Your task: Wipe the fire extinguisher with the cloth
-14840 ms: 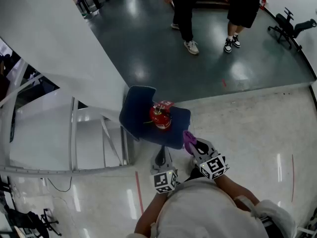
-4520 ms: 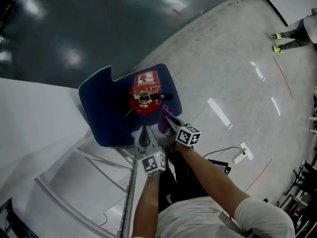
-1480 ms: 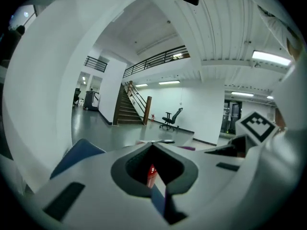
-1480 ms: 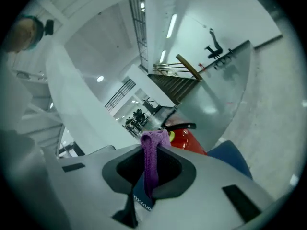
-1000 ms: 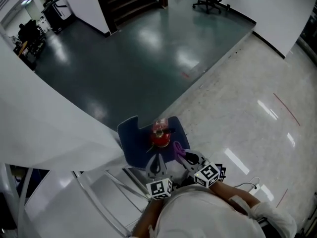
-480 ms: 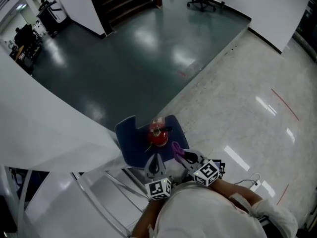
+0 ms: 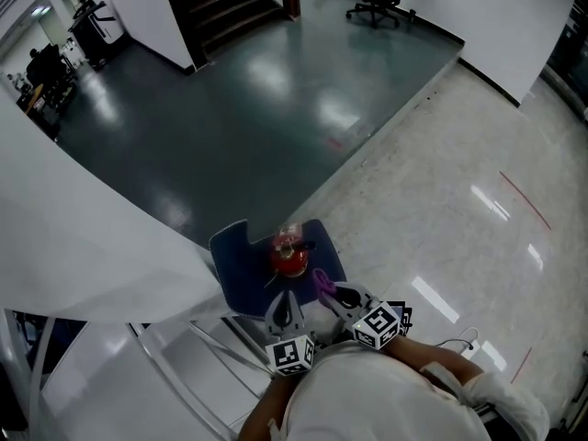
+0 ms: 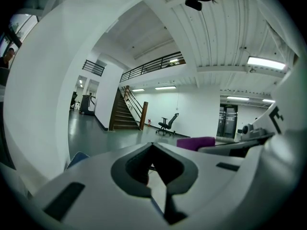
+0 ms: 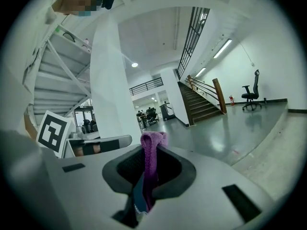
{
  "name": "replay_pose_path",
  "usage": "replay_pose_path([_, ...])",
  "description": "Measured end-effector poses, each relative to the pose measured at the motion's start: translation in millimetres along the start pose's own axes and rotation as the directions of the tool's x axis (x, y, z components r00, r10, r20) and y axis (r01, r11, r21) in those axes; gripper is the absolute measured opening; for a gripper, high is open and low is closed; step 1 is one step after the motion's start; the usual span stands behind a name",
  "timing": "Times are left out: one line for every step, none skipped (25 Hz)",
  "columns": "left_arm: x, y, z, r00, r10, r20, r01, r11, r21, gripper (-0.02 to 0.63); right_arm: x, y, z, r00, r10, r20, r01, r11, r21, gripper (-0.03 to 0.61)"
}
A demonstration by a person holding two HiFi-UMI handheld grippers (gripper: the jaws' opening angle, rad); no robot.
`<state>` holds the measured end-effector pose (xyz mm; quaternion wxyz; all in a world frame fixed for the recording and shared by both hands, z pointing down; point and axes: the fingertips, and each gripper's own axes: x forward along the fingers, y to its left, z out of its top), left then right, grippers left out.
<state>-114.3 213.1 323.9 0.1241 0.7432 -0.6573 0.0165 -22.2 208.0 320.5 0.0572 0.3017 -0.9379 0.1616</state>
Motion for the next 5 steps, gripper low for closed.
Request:
replay_pose_path([-0.1, 0.8, 0.7, 1.0, 0.0, 0.001, 0.0, 1.0, 0.002, 0.005, 0.4, -0.3, -0.7, 1.0, 0.0, -0.003, 0.0, 1.0, 0.001, 0.048])
replay_pose_path([-0.1, 1.8, 1.9, 1.0, 0.002, -0.001, -0.002, 1.0, 0.005, 0.005, 1.0, -0.4, -1.4, 1.0, 0.002, -0.006, -0.002, 1.0, 0.002, 0.049])
replay_pose_path([-0.2, 2.9, 3.1, 1.0, 0.005, -0.004, -0.005, 1.0, 0.009, 0.005, 1.9, -0.3, -1.9, 1.0, 0.004, -0.009, -0.004, 1.0, 0.003, 0.048])
replay_pose_path([-0.3, 4.2, 4.1, 1.0, 0.007, -0.006, -0.007, 1.0, 0.012, 0.005, 3.1, -0.2, -2.4, 1.0, 0.007, -0.012, -0.007, 1.0, 0.004, 0.048])
replay_pose_path([-0.5, 5.4, 5.1, 1.0, 0.01, -0.008, -0.01, 1.0, 0.014, 0.005, 4.3, 0.0, -2.8, 1.0, 0.009, -0.015, -0.009, 1.0, 0.006, 0.048])
